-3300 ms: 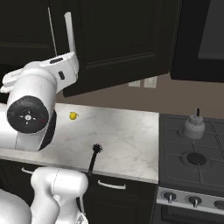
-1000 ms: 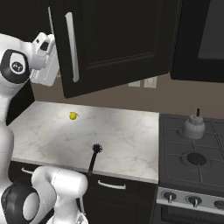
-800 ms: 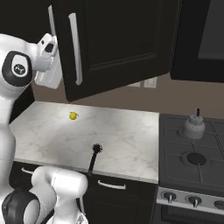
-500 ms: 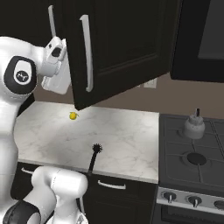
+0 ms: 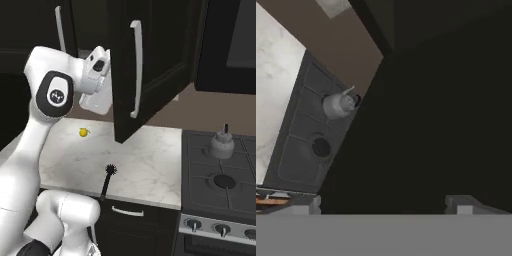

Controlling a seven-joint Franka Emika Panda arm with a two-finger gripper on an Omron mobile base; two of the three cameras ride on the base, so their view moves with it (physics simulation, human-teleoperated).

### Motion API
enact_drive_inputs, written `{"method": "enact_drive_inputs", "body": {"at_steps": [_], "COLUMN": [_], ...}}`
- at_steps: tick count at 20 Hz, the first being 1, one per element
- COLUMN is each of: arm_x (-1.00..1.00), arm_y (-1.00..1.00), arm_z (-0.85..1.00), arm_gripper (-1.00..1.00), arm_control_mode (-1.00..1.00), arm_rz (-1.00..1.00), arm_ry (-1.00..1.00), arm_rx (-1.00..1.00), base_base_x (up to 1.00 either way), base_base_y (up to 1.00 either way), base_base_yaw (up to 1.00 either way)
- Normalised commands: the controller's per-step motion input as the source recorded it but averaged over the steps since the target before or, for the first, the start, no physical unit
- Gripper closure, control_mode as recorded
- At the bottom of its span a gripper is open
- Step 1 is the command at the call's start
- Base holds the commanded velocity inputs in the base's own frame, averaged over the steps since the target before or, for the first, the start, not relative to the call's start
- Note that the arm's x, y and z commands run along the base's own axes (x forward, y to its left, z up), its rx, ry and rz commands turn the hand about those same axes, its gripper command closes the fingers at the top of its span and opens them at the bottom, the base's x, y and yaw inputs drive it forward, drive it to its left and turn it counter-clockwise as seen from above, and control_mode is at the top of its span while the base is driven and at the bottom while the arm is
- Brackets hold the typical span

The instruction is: Pick the pan from the cabinet and place it on the stove. Then turn on the stove burner for the pan.

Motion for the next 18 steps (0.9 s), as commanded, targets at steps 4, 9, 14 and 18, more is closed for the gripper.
{"method": "enact_drive_inputs", "body": {"at_steps": [4, 9, 14, 18], "arm_x": [0.0, 0.0, -0.16, -0.39], "arm_y": [-0.94, -0.68, -0.03, 1.0], "arm_z": [0.0, -0.08, -0.04, -0.09], "arm_gripper": [-1.0, -1.0, -1.0, -1.0], "arm_control_mode": [-1.0, -1.0, -1.0, -1.0], "arm_rz": [-0.07, -0.02, 0.0, 0.02], "arm_ry": [0.0, 0.0, -0.04, -0.09], "arm_rx": [0.0, 0.01, 0.05, 0.0], "base_base_x": [0.0, 0.0, 0.0, 0.0], "base_base_y": [0.0, 0.0, 0.0, 0.0], "base_base_yaw": [0.0, 0.0, 0.0, 0.0]}}
